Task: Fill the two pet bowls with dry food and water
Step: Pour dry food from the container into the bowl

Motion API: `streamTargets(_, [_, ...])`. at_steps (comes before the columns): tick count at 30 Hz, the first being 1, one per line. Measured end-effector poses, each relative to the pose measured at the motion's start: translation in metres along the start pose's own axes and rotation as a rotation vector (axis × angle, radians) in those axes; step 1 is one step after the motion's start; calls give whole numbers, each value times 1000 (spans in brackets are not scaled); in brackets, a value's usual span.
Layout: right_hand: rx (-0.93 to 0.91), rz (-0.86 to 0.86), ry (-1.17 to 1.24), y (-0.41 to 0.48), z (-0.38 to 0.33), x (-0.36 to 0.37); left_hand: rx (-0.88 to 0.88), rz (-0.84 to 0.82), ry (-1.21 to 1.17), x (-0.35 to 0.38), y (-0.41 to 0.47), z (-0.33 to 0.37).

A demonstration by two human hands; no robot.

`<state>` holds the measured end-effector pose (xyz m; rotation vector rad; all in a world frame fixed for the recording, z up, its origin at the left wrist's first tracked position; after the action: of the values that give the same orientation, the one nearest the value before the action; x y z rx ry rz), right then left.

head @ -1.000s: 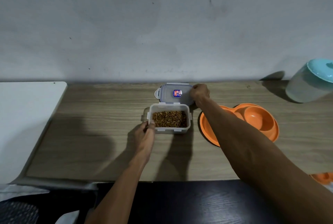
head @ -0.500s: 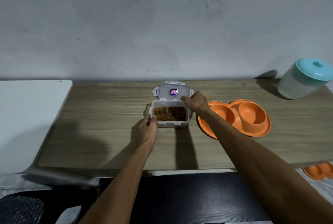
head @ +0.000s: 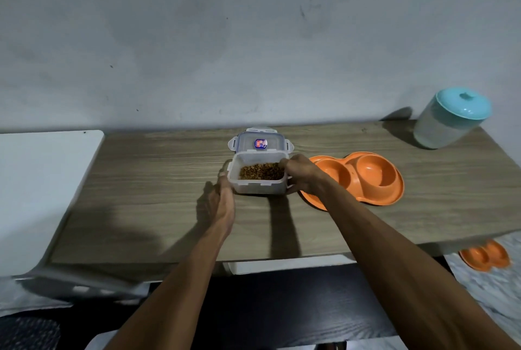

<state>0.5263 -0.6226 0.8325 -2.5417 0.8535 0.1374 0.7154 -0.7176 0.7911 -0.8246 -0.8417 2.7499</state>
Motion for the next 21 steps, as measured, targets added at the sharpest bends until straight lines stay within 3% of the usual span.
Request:
streamTargets(3, [-49,64,84,-16,-7,-35,28,48,91,1,-9,5])
streamTargets(6, [-118,136,125,-32,-18,-76,170,117,223,8,-26,16])
streamTargets(11, [-262,271,70,-59,-29,-139,481,-148,387,70,-66,31])
streamTargets(14, [-304,381,-26,-72,-26,-166,672,-203,621,105,-80,37])
streamTargets(21, [-333,554,-389,-91,-10,-196,805,-246,801,142,-85,34])
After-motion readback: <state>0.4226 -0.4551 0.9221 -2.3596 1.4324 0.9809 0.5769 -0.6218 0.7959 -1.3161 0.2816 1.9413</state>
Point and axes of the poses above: each hand's wrist, its own y-axis towards the middle knuckle, its own x-axis out of the palm, z = x × y, the point moved 6 cm from there along y, towards the middle knuckle, and after that the axes turned 13 degrees about -x, right-handed, at the moved point
